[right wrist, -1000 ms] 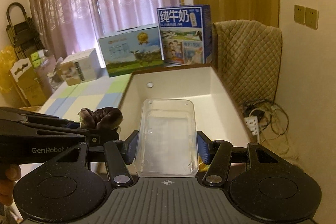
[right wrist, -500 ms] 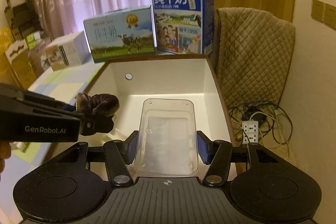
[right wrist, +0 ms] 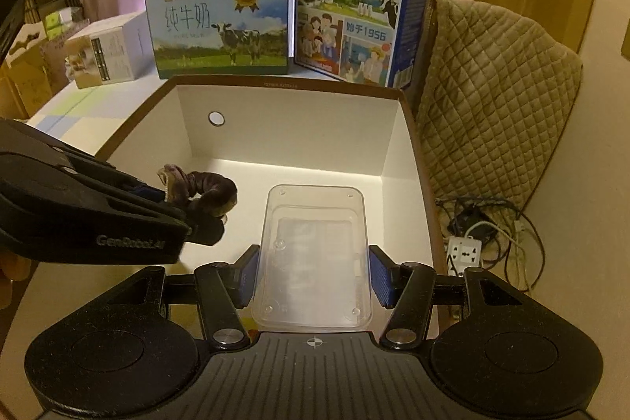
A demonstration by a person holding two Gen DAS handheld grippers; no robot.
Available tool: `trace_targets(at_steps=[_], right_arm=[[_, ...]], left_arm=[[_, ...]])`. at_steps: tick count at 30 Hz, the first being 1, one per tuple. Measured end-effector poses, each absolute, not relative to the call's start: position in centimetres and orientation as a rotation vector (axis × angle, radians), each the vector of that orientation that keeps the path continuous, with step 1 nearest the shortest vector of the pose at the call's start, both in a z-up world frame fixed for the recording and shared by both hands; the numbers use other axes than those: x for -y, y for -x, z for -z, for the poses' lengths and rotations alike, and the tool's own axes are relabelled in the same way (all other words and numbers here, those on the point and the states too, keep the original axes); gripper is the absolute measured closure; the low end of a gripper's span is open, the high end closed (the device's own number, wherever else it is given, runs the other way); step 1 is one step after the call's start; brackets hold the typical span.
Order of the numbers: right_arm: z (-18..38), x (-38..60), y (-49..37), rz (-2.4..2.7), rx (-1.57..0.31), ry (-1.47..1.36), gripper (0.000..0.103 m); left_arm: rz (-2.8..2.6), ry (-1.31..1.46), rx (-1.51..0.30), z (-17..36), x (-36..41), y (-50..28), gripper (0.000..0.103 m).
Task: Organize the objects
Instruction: 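Hold the scrunchie and clear box over the open brown box, then open the left tool to drop the scrunchie while the right tool releases the clear box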
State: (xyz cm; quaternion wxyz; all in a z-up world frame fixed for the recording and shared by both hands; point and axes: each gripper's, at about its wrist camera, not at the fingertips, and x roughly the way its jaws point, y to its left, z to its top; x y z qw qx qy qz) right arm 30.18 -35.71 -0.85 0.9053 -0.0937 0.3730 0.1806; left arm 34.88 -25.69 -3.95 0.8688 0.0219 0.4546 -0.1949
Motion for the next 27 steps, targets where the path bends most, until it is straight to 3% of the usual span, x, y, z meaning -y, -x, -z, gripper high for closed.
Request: trace_targets(at_steps=[9,27], right_arm=[[1.0,34.7,-31.6,-0.356,-0.793,0.228,0.05],[0.8,35.4,-30.3,-0.315,-0.81,0.193,0.048]], left_arm=[[0.392,-0.048,-0.959,5.0,26.1,-36.7,0.08],[0.422,-0.017,-0.978,4.8,25.2,-36.2,0.044]])
